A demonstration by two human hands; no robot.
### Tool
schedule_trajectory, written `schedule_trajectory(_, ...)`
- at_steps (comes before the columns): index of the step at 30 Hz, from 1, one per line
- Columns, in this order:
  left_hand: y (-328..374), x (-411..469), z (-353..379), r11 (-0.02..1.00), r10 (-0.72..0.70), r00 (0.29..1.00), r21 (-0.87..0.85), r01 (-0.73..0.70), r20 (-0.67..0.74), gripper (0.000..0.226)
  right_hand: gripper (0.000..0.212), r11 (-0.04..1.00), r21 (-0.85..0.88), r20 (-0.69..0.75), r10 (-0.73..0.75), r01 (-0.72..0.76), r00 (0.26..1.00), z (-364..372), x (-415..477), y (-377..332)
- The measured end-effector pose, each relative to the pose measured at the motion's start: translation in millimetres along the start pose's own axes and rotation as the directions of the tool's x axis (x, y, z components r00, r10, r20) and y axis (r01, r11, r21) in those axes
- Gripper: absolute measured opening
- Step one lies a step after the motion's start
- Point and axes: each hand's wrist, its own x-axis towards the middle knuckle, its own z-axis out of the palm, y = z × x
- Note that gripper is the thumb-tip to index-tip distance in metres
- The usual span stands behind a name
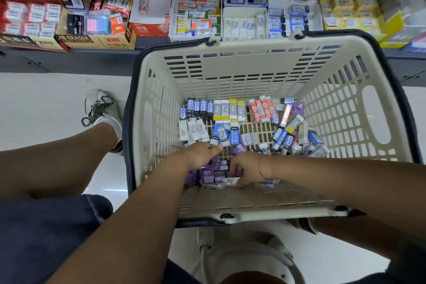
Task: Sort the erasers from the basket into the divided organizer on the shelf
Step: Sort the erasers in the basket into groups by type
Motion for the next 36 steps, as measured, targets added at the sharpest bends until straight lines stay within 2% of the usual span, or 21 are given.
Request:
schedule_trajectory(3, 1.4, -0.9, -1.7, 1.0, -0.009, 1.0, -0.011, 0.009, -0.002, 0.068, 0.034, 0.995, 0.078, 0.011, 0.064, -0.064, 0.998, -24.4, -7.7, 2.6)
schedule_trajectory(6, 1.3, 1.1, -2.6, 1.0, -0.007, 1.0, -0.009, 0.007, 0.003, 0.066, 0.024, 0.951, 0.289, -0.14, 0.153, -0.107, 0.978, -57.5, -12.1, 10.3)
schedule_trajectory(7, 0.9, 1.8, -2.7, 1.0, -0.008, 1.0, -0.016, 0.008, 0.008, 0.066, 0.021, 0.894, 0.437, -0.203, 0.205, -0.099, 0.958, -66.8, -10.6, 13.9)
schedule_trajectory(9, -0.6, 3.8, -2.5, 0.999, -0.015, 1.0, -0.03, 0.015, 0.008, 0.067, 0.016, 0.679, 0.734, -0.287, 0.326, -0.012, 0.901, -81.1, -2.7, 17.4)
schedule_trajectory(11, -1.9, 5.3, -2.4, 0.999, -0.013, 1.0, -0.032, 0.014, 0.008, 0.067, 0.008, 0.475, 0.878, -0.301, 0.445, 0.063, 0.843, -87.7, 12.5, 16.1)
schedule_trajectory(12, -2.4, 5.7, -2.3, 0.999, -0.009, 1.0, -0.035, 0.009, 0.006, 0.066, 0.011, 0.407, 0.91, -0.296, 0.49, 0.085, 0.82, -89.0, 22.1, 14.0)
schedule_trajectory(15, -1.8, 5.0, -2.7, 0.999, 0.002, 1.0, -0.04, -0.002, 0.004, 0.065, 0.021, 0.334, 0.936, -0.288, 0.54, 0.113, 0.791, -89.1, 48.9, 4.4)
schedule_trajectory(18, -1.7, 4.1, -3.4, 0.999, -0.002, 1.0, -0.037, 0.003, 0.007, 0.066, 0.023, 0.276, 0.953, -0.264, 0.55, 0.126, 0.792, -88.7, 64.4, 4.1)
schedule_trajectory(19, -2.1, 4.5, -3.2, 0.999, -0.003, 1.0, -0.045, 0.003, 0.007, 0.066, 0.022, 0.322, 0.94, -0.281, 0.549, 0.111, 0.788, -88.1, 66.3, 6.0)
schedule_trajectory(21, -2.2, 4.8, -3.1, 0.998, -0.005, 1.0, -0.063, 0.005, -0.003, 0.066, 0.015, 0.623, 0.782, -0.415, 0.515, 0.005, 0.75, -83.9, 64.3, 10.8)
schedule_trajectory(22, -1.9, 4.8, -3.0, 0.998, -0.008, 1.0, -0.07, 0.007, -0.009, 0.065, 0.011, 0.746, 0.665, -0.48, 0.462, -0.034, 0.746, -80.2, 57.8, 10.6)
schedule_trajectory(23, -1.5, 4.9, -3.0, 0.997, -0.012, 1.0, -0.076, 0.011, -0.012, 0.065, 0.009, 0.819, 0.572, -0.494, 0.384, -0.041, 0.78, -74.7, 46.8, 7.5)
schedule_trajectory(24, -1.2, 5.1, -2.8, 0.997, -0.019, 1.0, -0.08, 0.018, -0.013, 0.064, 0.008, 0.858, 0.514, -0.443, 0.294, -0.029, 0.847, -66.7, 35.3, 4.1)
schedule_trajectory(26, -0.9, 5.1, -2.5, 0.996, -0.042, 0.999, -0.084, 0.039, -0.027, 0.065, 0.005, 0.892, 0.449, -0.178, 0.146, -0.052, 0.973, -46.1, 13.7, -5.3)
schedule_trajectory(28, -1.7, 5.0, -2.7, 0.995, -0.063, 0.996, -0.082, 0.058, -0.058, 0.066, 0.021, 0.941, 0.323, 0.038, 0.094, -0.101, 0.995, -23.0, 2.1, -11.7)
schedule_trajectory(29, -2.2, 4.6, -2.9, 0.995, -0.069, 0.995, -0.083, 0.063, -0.07, 0.065, 0.029, 0.973, 0.21, 0.065, 0.081, -0.093, 0.995, -12.2, 1.7, -14.4)
schedule_trajectory(31, -2.1, 3.7, -3.0, 0.994, -0.075, 0.994, -0.09, 0.068, -0.078, 0.065, 0.038, 0.998, 0.002, 0.026, 0.058, -0.058, 0.998, 3.7, 5.9, -20.8)
schedule_trajectory(33, -1.5, 2.7, -3.4, 0.993, -0.076, 0.994, -0.094, 0.069, -0.075, 0.065, 0.035, 0.997, -0.05, -0.032, 0.049, -0.051, 0.998, 12.0, 13.8, -26.3)
schedule_trajectory(36, -2.8, 3.6, -2.8, 0.994, -0.071, 0.995, -0.087, 0.064, -0.077, 0.064, 0.027, 0.999, -0.023, -0.057, 0.047, -0.048, 0.997, 13.6, 22.4, -30.5)
